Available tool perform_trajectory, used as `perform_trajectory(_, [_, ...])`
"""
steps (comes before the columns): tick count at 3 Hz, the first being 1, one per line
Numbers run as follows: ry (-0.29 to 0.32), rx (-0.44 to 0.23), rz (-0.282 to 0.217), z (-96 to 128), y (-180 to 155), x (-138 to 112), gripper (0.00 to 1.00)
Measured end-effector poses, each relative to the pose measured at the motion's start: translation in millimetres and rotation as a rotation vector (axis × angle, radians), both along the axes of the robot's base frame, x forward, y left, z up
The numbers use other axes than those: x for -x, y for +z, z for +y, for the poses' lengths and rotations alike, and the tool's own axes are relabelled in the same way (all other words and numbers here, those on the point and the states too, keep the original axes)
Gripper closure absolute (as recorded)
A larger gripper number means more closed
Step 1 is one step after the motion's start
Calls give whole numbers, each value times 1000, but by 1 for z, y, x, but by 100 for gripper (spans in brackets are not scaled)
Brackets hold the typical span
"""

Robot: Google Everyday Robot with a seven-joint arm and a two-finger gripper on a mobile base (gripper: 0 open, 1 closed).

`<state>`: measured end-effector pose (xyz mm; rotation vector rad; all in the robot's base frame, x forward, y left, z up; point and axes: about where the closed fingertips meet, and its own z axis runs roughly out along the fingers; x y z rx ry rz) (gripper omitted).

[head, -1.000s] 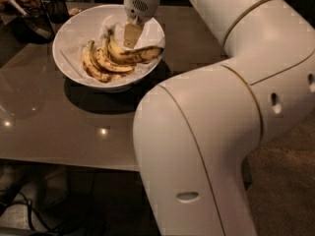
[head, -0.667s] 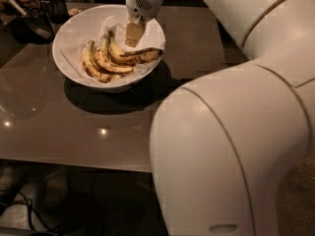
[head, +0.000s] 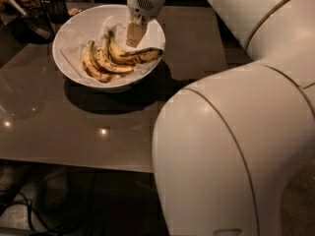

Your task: Pick banana from white bowl

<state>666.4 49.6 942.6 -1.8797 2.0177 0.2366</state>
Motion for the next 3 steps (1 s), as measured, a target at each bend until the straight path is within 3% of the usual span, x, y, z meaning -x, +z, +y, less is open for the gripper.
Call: perform_trajectory(3, [0, 0, 0, 0, 0, 0, 12])
